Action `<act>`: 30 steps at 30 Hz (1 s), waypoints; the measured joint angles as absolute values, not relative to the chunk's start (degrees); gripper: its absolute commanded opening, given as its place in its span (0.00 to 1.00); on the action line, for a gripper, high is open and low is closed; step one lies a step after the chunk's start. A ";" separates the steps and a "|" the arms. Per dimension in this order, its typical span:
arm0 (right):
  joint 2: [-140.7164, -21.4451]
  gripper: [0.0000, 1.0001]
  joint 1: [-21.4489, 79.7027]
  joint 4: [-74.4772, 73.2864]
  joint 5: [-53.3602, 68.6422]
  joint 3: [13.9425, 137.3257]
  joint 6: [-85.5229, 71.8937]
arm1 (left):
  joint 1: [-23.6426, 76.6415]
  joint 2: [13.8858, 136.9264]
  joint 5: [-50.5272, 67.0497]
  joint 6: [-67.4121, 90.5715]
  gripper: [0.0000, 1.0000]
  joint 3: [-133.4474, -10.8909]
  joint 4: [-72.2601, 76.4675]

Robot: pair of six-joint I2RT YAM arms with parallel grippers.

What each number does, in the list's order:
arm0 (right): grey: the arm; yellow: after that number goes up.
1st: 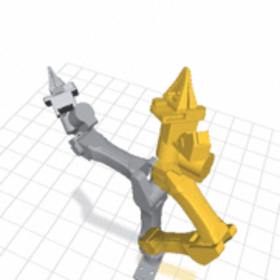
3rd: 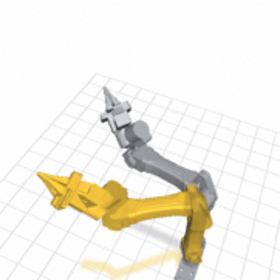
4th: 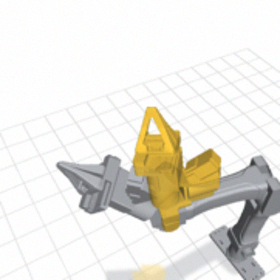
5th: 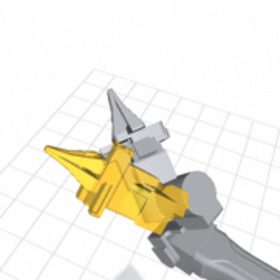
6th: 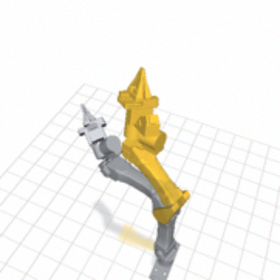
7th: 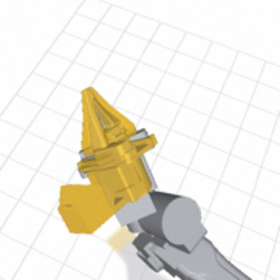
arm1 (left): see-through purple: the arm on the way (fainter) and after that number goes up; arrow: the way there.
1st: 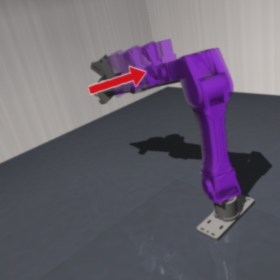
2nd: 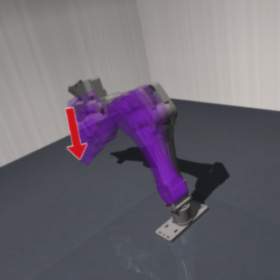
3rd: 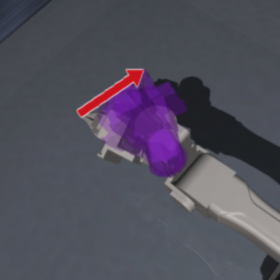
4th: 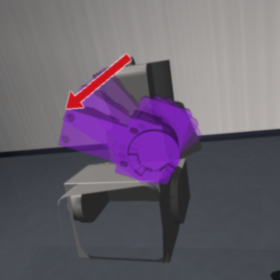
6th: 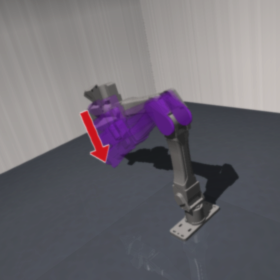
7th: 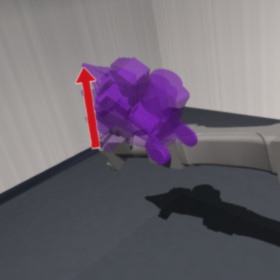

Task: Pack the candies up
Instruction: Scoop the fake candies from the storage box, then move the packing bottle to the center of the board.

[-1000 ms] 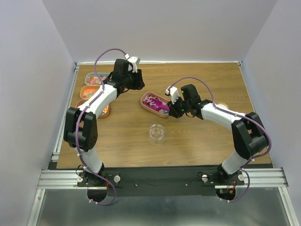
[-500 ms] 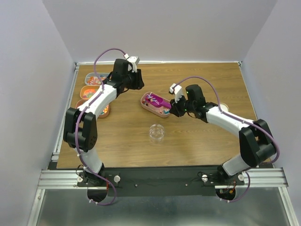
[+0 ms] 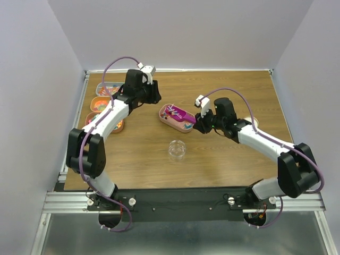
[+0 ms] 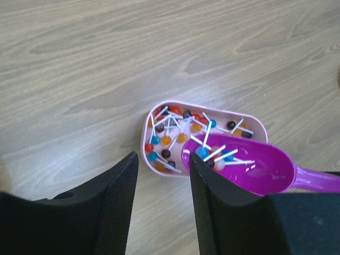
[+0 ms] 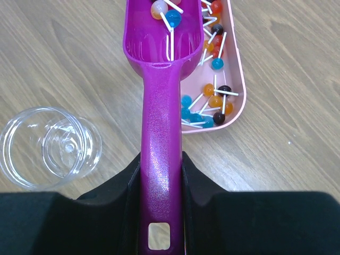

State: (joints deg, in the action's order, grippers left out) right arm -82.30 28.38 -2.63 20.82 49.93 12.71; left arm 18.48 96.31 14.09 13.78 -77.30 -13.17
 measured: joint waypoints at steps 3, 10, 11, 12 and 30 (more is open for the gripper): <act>-81.30 0.01 28.38 -2.63 20.62 49.50 12.40 | 19.31 93.21 13.61 14.22 0.52 -73.45 -13.21; -80.49 0.01 28.38 -2.61 20.16 49.30 12.23 | 27.57 84.20 8.64 15.90 0.52 -60.12 -16.16; -80.44 0.01 28.38 -2.61 20.08 49.25 12.23 | 29.32 83.13 7.94 16.49 0.52 -58.50 -16.88; -80.34 0.01 28.38 -2.61 19.94 49.21 12.23 | 31.29 82.21 7.07 17.15 0.52 -57.10 -17.45; -79.13 0.01 28.38 -2.61 18.65 48.36 12.23 | 43.94 86.61 -2.15 23.27 0.50 -55.81 -21.96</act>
